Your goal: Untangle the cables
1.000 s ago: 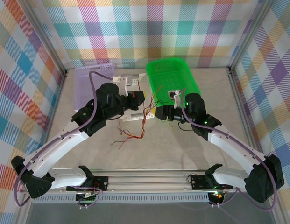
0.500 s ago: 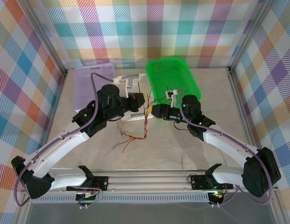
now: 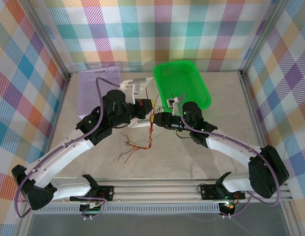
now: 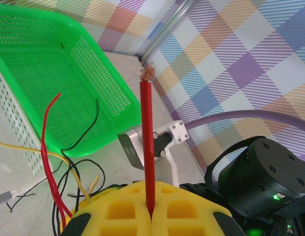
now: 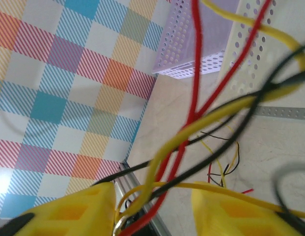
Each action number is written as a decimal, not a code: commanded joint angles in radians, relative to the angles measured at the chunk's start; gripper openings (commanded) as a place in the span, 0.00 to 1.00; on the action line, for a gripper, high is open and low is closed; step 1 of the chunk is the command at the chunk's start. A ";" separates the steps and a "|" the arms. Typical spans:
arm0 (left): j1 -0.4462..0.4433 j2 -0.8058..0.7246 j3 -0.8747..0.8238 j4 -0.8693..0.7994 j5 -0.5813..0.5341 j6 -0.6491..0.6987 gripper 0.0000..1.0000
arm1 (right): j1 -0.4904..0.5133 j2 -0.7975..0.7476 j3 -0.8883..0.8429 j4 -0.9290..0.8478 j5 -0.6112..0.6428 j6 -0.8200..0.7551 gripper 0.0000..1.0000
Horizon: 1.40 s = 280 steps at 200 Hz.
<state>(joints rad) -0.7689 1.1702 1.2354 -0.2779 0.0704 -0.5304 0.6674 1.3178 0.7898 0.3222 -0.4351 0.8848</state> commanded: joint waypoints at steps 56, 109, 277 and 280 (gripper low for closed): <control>0.000 -0.110 -0.031 0.026 0.022 0.003 0.00 | 0.004 -0.064 0.048 -0.152 0.238 -0.045 0.00; 0.002 -0.240 0.005 -0.211 -0.026 0.094 0.00 | -0.085 -0.265 -0.032 -0.390 0.484 -0.127 0.00; 0.020 -0.467 0.140 -0.705 -0.353 0.301 0.00 | -0.542 -0.564 -0.037 -0.880 0.542 -0.150 0.00; 0.019 -0.470 0.140 -0.711 -0.359 0.303 0.00 | -0.550 -0.566 -0.036 -0.884 0.541 -0.152 0.00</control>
<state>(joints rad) -0.7666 0.7448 1.3266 -0.9096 -0.1673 -0.2829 0.1970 0.7776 0.7528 -0.4538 0.0345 0.7689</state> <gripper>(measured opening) 0.042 0.042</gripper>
